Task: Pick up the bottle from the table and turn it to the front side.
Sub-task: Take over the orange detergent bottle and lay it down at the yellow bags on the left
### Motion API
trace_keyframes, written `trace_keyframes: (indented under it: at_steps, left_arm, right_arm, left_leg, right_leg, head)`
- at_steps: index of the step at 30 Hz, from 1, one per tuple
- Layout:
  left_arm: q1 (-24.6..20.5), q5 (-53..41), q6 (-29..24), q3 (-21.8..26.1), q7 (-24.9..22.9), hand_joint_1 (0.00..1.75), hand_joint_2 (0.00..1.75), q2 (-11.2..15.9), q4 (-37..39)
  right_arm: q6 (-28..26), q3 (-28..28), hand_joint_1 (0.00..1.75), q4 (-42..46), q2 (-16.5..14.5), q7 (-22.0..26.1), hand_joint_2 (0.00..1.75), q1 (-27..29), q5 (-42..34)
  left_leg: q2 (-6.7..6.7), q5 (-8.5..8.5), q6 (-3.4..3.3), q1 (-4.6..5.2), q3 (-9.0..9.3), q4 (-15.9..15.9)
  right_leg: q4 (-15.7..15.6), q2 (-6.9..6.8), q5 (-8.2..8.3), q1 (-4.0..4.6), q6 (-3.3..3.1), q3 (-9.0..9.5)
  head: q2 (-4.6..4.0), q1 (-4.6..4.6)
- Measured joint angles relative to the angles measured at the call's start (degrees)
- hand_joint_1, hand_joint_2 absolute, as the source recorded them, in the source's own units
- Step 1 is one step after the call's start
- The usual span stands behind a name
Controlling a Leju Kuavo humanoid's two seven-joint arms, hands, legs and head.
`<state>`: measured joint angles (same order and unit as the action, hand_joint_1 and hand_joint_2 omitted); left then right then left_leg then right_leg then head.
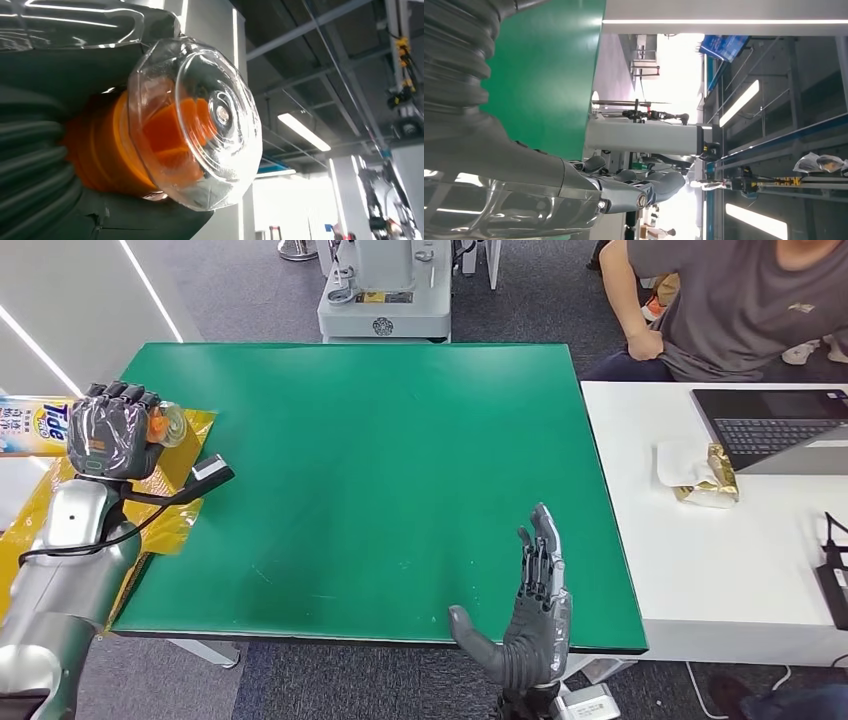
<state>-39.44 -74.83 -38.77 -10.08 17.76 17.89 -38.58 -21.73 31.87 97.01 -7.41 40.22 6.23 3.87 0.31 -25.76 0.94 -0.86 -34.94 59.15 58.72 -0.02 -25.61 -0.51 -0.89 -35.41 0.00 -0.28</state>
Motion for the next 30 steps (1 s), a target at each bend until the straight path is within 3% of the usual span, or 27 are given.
trace_keyframes:
  at_steps: [12,19,30]
  left_arm:
    - [0.9,-2.9,1.7,0.0,-1.6,1.75,1.75,-2.0,13.2]
    - [1.0,-8.3,6.9,0.0,-7.3,1.75,1.75,-3.0,16.9]
    - [1.7,-9.3,8.2,0.0,-8.1,1.75,1.75,-4.7,19.7]
  right_arm:
    - [1.3,-0.1,0.00,0.3,0.0,0.0,1.75,0.4,0.8]
    - [2.6,-0.1,0.00,-0.5,-0.2,0.0,1.75,-0.1,0.9]
    - [1.9,-0.1,0.00,-1.6,-0.3,0.0,1.75,-0.2,1.3]
  left_leg:
    - [0.03,-0.01,-0.01,0.03,-0.01,0.0]
    - [0.01,0.00,0.00,0.01,-0.01,0.0]
    - [0.01,-0.01,0.00,0.02,-0.05,0.0]
  right_leg:
    - [0.0,0.02,0.00,-0.02,0.00,-0.01]
    - [0.0,0.01,0.00,-0.01,0.00,-0.01]
    - [0.0,-0.01,0.00,-0.01,0.00,-0.01]
  head:
    - [0.00,0.00]
    - [0.00,0.01]
    - [0.00,0.00]
